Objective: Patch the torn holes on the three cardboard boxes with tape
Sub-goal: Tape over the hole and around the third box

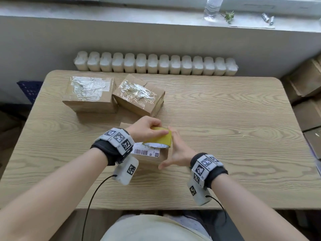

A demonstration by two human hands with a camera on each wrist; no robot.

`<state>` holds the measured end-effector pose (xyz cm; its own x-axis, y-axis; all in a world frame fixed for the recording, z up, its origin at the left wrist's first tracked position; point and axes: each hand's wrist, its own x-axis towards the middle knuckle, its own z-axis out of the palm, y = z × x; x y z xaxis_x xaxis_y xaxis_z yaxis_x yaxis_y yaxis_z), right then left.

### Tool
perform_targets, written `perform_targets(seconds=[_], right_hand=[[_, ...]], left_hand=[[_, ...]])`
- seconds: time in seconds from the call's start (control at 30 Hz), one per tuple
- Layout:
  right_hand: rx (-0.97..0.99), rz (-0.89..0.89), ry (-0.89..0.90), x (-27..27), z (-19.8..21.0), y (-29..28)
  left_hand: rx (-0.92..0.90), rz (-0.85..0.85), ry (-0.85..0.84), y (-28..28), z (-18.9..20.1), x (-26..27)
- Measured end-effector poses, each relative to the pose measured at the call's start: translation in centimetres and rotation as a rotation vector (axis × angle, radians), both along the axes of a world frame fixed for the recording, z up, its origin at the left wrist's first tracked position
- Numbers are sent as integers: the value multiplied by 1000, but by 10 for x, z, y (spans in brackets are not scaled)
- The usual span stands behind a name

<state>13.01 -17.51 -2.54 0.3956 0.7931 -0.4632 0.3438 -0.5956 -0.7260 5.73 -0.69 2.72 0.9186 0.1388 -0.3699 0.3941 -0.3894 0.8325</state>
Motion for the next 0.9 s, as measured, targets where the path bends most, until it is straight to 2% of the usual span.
perform_targets(seconds=[0.33, 0.5, 0.7, 0.9], right_hand=[[112, -52, -12, -1, -24, 8], [120, 45, -115, 11, -27, 10], [140, 78, -148, 26, -28, 5], [112, 123, -189, 36, -25, 3]], left_hand=[[-25, 65, 32, 1, 0, 0], [-36, -19, 95, 6, 6, -4], [121, -26, 175, 40, 29, -20], [285, -13, 183, 68, 34, -40]])
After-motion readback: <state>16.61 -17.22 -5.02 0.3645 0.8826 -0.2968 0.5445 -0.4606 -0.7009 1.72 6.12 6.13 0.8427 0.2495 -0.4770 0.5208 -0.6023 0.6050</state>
